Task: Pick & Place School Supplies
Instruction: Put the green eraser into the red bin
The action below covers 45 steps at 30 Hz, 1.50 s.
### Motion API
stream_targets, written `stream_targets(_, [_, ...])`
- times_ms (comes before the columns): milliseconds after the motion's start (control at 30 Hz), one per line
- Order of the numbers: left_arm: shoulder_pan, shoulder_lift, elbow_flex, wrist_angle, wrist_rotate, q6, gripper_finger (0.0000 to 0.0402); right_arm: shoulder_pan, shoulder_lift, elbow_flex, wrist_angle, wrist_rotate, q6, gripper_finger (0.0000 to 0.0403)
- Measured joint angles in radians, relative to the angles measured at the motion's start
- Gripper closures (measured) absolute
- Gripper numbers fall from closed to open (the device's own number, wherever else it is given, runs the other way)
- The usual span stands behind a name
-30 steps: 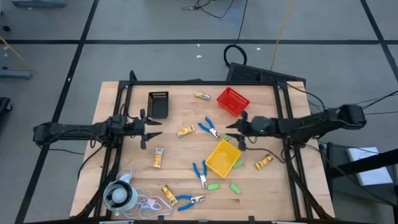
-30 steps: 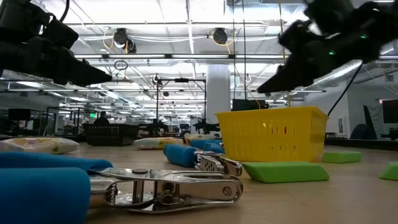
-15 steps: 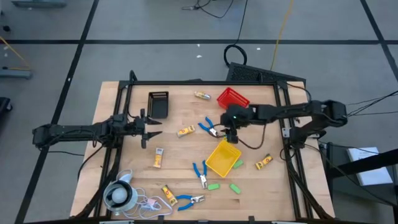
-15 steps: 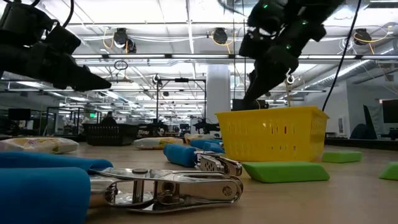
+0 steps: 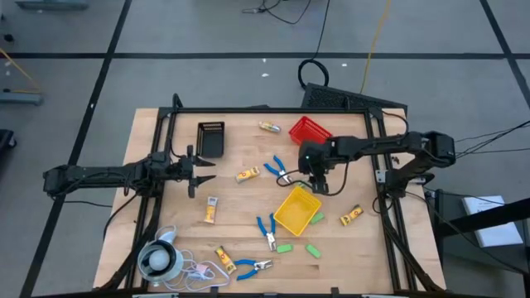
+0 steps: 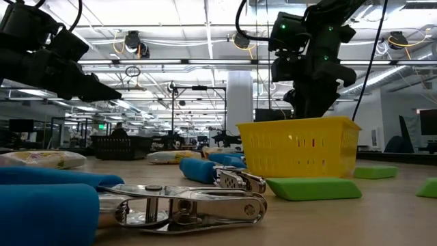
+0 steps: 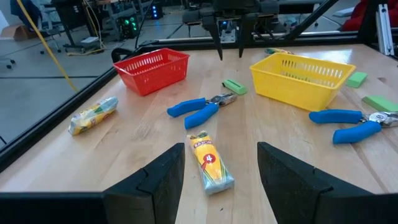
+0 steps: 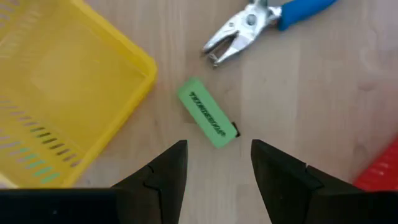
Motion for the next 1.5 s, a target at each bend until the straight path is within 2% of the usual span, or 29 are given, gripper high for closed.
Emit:
stream_targets(467, [0.000,0.000,0.000,0.000,-0.006,0.000,0.0197,0.042,0.028,-0.131,0.191,0.009,0.006,0.0224])
stream_targets(800, [0.000,0.000,0.000,0.010,-0.009,0.005,0.0197,0.042,0.030,-0.180,0.257,0.080,-0.041,0.0222])
stream_targets(1000, [0.000,0.000,0.000,0.010,-0.009,0.005,0.0197,0.039,0.035,-0.186,0.283,0.080,-0.049,0.0221])
stream_targets(1333, [0.001,0.000,0.000,0.020,-0.010,0.004,0.0197,0.039,0.161,-0.175,0.340,0.047,-0.070,0.0221])
stream_targets(1500, [0.001,0.000,0.000,0.020,-0.017,0.004,0.0197,0.039,0.164,-0.171,0.343,0.039,-0.071,0.0221])
